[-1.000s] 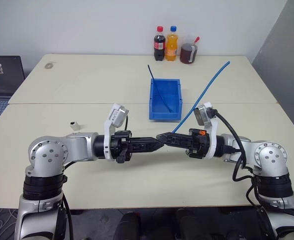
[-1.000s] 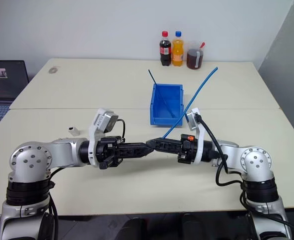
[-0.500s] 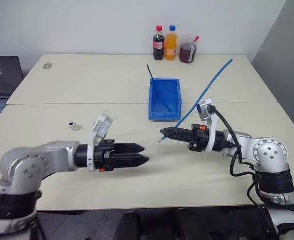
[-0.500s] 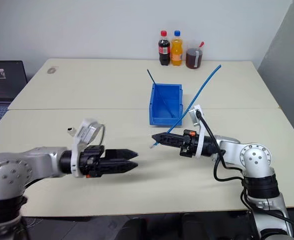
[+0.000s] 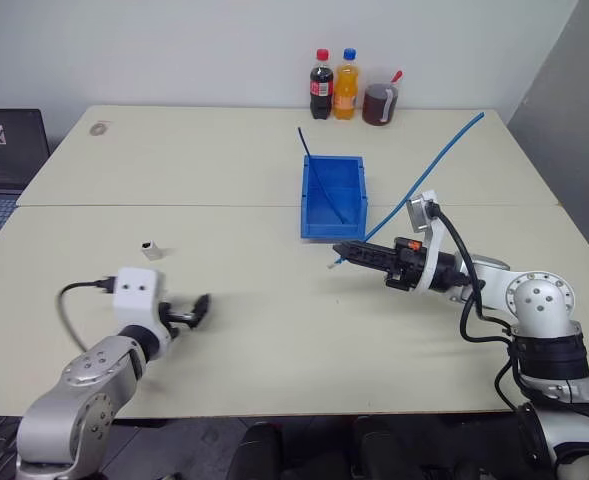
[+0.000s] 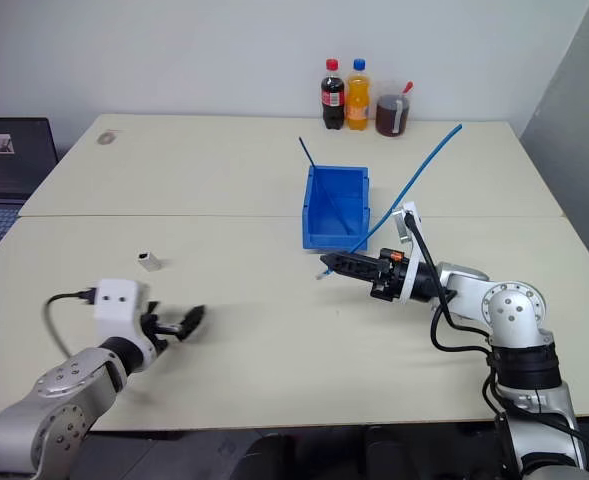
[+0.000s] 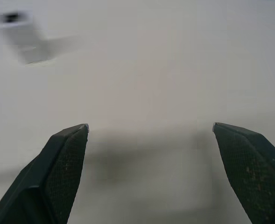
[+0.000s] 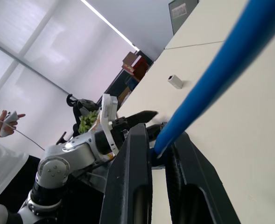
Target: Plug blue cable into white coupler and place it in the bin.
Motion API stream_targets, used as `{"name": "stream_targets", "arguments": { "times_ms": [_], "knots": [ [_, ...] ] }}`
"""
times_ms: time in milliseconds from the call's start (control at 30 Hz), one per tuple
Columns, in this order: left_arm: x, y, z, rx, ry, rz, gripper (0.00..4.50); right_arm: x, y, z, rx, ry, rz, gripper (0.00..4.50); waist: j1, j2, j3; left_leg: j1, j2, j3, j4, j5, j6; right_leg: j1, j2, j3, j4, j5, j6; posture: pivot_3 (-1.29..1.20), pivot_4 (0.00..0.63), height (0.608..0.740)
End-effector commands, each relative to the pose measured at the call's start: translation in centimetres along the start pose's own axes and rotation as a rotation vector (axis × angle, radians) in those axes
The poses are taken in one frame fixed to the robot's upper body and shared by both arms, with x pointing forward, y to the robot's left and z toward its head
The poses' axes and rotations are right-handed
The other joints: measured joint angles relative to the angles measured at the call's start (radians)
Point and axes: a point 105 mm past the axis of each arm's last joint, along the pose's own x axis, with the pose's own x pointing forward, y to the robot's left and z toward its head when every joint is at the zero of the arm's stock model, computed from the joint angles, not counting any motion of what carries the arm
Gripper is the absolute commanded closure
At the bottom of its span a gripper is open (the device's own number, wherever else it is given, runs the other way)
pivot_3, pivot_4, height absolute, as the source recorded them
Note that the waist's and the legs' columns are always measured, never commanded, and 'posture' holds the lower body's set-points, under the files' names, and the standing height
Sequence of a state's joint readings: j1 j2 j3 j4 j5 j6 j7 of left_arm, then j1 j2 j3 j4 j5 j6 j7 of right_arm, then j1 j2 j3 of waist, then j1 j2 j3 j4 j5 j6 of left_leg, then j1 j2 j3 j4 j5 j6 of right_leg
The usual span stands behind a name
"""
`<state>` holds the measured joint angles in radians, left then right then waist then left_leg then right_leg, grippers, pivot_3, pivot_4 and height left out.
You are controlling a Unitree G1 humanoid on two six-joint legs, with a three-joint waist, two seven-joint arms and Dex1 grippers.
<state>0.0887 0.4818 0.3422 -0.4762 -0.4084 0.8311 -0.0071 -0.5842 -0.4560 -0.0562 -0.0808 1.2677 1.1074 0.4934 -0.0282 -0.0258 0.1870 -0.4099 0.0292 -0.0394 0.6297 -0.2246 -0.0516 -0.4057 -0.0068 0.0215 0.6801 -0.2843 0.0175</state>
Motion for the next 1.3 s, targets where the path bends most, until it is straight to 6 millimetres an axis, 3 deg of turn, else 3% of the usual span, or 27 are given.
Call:
{"name": "stream_targets", "arguments": {
  "times_ms": [33,200,400,867,967,1300],
  "knots": [
    [0.5,3.2,0.3,0.022,-0.048,0.160,0.05,0.3,0.6,1.2,-0.043,-0.026,0.035,4.40,0.000,0.000,0.000,0.000,0.000,0.000,0.000,0.000,0.000,0.000,0.001,-0.001,0.000,0.000,0.000,0.00,0.150,0.740],
    [3.4,2.0,0.3,-0.003,-0.068,0.125,0.05,0.5,0.6,1.2,-0.046,-0.022,0.034,4.40,0.009,0.000,0.000,0.000,0.000,-0.001,0.000,0.000,0.000,0.000,0.002,-0.002,0.000,0.001,-0.001,0.00,0.150,0.740],
    [6.7,1.2,1.6,-0.046,-0.108,0.060,0.05,0.4,0.6,1.3,-0.058,-0.029,0.013,4.40,0.014,-0.001,0.000,0.000,-0.001,0.000,0.001,0.000,0.000,0.000,0.002,-0.004,0.000,0.004,-0.005,0.00,0.150,0.740],
    [11.4,-0.1,2.6,-0.033,-0.092,-0.018,0.05,0.1,0.7,1.3,-0.065,-0.041,-0.012,4.40,0.021,0.000,-0.001,0.000,-0.001,0.000,0.001,0.000,0.000,0.001,0.002,-0.005,0.001,0.005,-0.005,0.00,0.150,0.740],
    [11.7,-0.1,2.1,-0.072,-0.066,0.001,0.49,-0.1,0.8,1.2,-0.063,-0.045,-0.016,4.40,0.021,0.000,-0.002,0.000,-0.001,0.000,0.001,0.000,0.000,0.001,0.002,-0.005,0.001,0.005,-0.005,0.00,0.150,0.740],
    [10.9,0.7,0.9,-0.091,-0.019,0.053,2.52,-0.3,0.8,1.1,-0.055,-0.060,-0.025,4.40,0.001,0.001,-0.003,0.002,0.000,0.000,0.001,0.000,0.000,0.001,0.002,-0.004,0.002,0.005,-0.006,0.00,0.150,0.740]
  ]
}}
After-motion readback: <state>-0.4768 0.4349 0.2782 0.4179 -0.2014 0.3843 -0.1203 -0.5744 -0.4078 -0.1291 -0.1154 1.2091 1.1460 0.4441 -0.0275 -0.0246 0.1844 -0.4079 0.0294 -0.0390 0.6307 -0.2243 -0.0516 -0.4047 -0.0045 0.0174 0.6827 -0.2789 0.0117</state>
